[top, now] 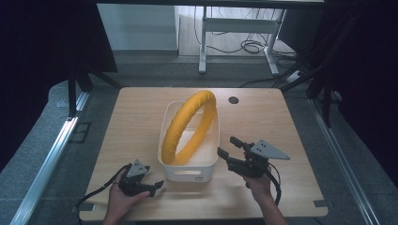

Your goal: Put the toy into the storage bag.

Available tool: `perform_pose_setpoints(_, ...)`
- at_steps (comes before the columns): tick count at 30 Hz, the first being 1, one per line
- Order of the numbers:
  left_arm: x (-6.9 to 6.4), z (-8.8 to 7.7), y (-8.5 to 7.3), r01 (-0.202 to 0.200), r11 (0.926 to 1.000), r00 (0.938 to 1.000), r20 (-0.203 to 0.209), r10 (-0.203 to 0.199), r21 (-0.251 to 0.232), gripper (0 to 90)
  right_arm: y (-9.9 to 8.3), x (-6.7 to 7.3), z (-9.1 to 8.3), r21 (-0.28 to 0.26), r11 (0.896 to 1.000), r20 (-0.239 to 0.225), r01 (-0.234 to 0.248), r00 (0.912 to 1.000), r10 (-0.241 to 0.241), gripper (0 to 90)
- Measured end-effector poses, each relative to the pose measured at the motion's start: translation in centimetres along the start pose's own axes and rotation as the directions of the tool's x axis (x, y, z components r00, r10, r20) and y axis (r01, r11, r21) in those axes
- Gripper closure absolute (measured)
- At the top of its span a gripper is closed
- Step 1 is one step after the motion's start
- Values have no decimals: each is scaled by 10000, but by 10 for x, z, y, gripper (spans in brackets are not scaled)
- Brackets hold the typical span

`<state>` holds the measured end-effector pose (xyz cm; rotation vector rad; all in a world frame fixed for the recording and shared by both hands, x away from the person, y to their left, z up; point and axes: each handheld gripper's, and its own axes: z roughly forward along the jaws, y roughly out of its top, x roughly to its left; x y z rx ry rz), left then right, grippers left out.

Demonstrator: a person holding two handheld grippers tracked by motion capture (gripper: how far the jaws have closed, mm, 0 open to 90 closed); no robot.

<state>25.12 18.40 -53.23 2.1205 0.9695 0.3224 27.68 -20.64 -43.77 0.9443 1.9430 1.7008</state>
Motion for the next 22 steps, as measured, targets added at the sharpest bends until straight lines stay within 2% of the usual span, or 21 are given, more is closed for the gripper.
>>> perform_pose_setpoints(1,0,0,0,3,10000,10000,-20,-3,25,188,0,0,0,0,10000,0,0,10000,0,341)
perform_pose_setpoints(5,0,1,0,-21,10000,10000,-21,21,66,188,-15,-26,-6,436,9989,470,-183,9988,162,360)
perform_pose_setpoints(9,0,1,0,-29,10000,10000,-27,29,57,188,-27,-42,-7,723,9954,715,-627,9958,575,362)
perform_pose_setpoints(10,0,1,0,-39,10000,10000,-20,39,64,189,-30,-45,-6,847,9946,789,-607,9954,540,362)
perform_pose_setpoints(17,-1,3,-1,-56,9999,10000,-5,56,149,189,-31,-45,-5,833,9955,844,-450,9957,379,362)
perform_pose_setpoints(22,0,1,0,83,10000,10000,-10,-83,6,189,-33,-45,-3,919,9949,732,-411,9967,344,354)
